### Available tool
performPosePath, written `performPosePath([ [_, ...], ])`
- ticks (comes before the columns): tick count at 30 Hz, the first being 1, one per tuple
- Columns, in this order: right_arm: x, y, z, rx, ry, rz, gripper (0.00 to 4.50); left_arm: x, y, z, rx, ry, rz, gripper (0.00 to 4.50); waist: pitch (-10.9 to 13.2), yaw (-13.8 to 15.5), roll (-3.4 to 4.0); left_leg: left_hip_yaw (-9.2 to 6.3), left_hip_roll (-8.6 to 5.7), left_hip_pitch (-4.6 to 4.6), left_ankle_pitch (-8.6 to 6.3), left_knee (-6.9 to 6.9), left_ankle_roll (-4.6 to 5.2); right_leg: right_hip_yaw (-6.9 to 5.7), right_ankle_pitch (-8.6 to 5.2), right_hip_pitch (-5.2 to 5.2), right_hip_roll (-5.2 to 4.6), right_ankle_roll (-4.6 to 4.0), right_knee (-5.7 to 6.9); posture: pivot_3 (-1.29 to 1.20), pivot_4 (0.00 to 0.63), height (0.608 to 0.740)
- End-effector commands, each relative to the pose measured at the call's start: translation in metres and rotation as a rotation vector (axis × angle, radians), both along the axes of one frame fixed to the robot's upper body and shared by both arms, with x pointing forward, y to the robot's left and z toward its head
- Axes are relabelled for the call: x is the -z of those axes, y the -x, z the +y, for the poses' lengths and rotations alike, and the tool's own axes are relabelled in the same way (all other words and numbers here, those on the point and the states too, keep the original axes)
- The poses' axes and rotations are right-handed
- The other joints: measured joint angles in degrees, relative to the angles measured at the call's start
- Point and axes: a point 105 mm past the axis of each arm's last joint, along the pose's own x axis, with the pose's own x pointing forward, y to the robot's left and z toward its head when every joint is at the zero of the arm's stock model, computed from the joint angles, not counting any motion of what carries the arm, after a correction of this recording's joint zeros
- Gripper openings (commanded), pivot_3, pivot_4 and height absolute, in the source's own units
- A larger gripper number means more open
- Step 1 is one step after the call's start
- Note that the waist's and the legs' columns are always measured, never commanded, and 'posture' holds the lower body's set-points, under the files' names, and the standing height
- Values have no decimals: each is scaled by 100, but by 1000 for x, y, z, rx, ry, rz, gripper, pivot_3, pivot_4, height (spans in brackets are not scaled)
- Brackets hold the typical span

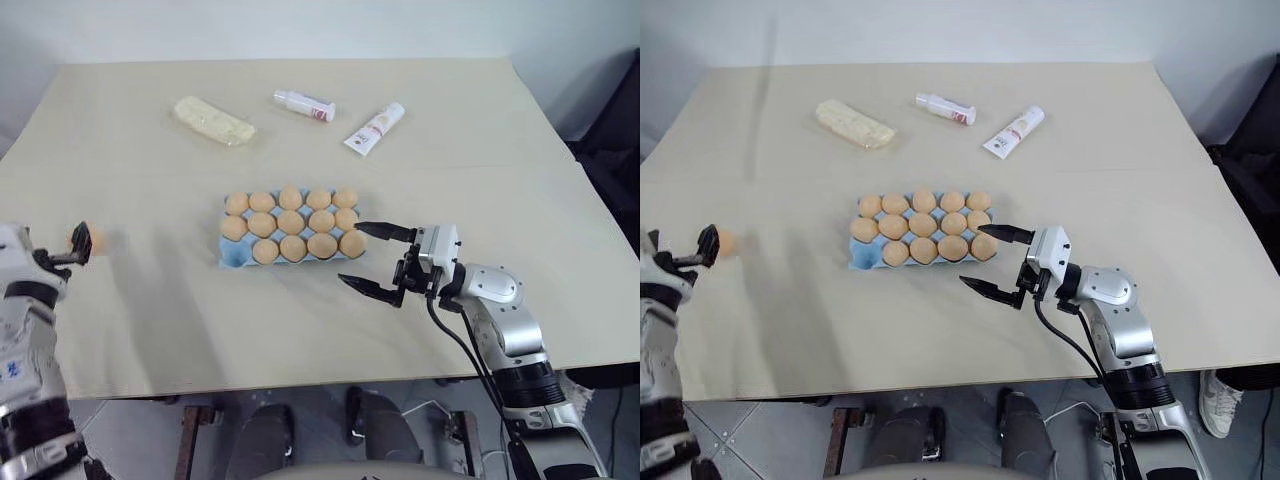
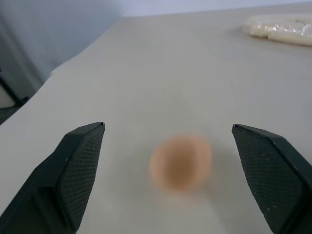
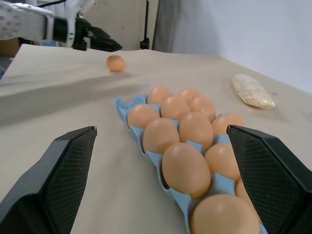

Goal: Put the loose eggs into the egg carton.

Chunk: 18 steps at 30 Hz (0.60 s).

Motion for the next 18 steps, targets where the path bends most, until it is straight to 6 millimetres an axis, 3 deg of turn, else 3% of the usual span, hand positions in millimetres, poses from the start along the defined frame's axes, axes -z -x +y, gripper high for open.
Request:
performPosePath([
  [1,-9,3,2,-1,-22,-45,4500,3,-10,5,-2,-10,58,4456,0,-17,0,4,0,0,-1,-1,0,-14,0,-2,0,0,0,0,150,740],
  [9,-9,3,-1,26,-30,-45,4500,15,-19,9,-18,23,138,4456,-1,-83,-2,7,2,-4,-11,-2,3,-44,1,-1,-6,2,-13,0,150,740],
  [12,-10,2,-1,31,-32,-45,4500,20,-22,9,-15,39,165,3805,-1,-82,-2,6,2,-4,-10,-2,1,-45,1,-1,-7,2,-12,0,150,740],
  [18,-10,0,-2,34,-30,-47,4500,23,-26,5,15,54,179,1958,-1,-84,-2,6,2,-1,-18,0,-27,-45,1,-1,-10,2,0,0,150,740],
])
